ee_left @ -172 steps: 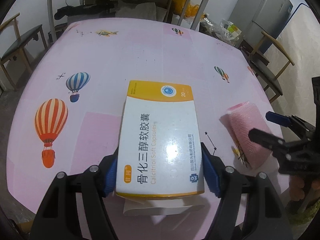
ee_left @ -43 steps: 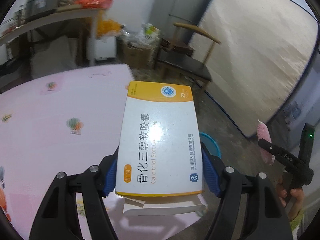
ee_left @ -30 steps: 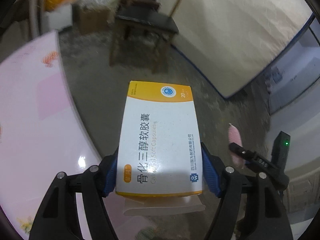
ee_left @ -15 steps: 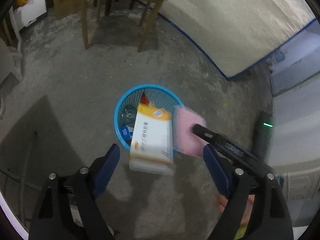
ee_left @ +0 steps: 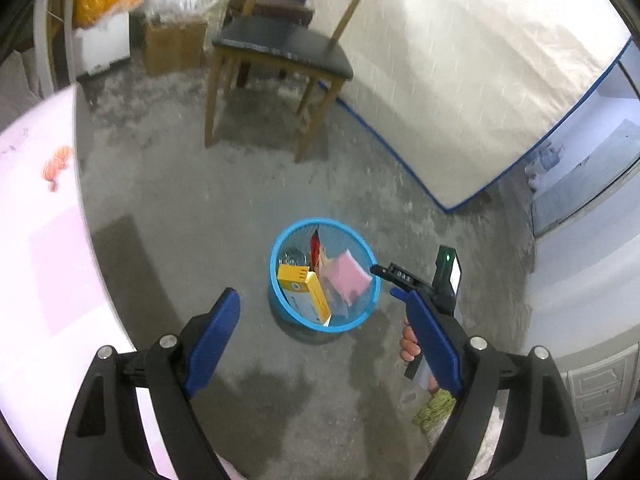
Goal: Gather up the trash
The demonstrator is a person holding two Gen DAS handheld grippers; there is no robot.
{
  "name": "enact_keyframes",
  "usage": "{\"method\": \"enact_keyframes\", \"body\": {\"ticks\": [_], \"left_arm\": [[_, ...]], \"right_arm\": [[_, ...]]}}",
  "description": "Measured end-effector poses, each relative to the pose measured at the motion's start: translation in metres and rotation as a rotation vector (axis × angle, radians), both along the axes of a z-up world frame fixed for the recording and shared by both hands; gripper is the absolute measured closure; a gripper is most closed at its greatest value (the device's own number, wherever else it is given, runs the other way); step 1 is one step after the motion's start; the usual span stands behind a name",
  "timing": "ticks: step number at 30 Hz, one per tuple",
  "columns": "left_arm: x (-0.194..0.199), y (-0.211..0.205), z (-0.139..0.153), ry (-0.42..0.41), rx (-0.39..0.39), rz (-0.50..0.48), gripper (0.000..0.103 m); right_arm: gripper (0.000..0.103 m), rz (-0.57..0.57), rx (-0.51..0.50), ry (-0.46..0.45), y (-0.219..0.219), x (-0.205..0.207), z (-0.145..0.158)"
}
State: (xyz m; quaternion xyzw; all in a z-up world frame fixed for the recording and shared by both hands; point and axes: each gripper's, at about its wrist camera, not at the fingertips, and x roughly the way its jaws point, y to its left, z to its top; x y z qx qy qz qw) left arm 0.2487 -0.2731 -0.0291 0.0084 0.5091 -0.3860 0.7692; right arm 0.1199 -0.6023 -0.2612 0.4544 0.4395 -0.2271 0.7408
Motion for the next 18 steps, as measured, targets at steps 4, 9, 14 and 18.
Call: {"method": "enact_keyframes", "body": {"ticks": [4,9,14,18], "left_arm": [[-0.027,0.034,0.024,-0.09,-0.034,0.009,0.019],[-0.071,0.084,0.042,-0.198,-0.083,0.078,0.006],[-0.111,0.127,0.033,-0.232,-0.07,0.213,0.006],[-0.137,0.146,0.026,-0.244,-0.013,0.324,0.006]], "right_arm": [[0.02,0.01,-0.096,-0.075,0.015,-0.023,0.042],[0.019,0.128,-0.256,-0.22,0.076,-0.062,0.127],[0.008,0.296,-0.503,-0.291,0.174,-0.104,0.208],[0.008,0.398,-0.624,-0.297,0.234,-0.121,0.239]]}}
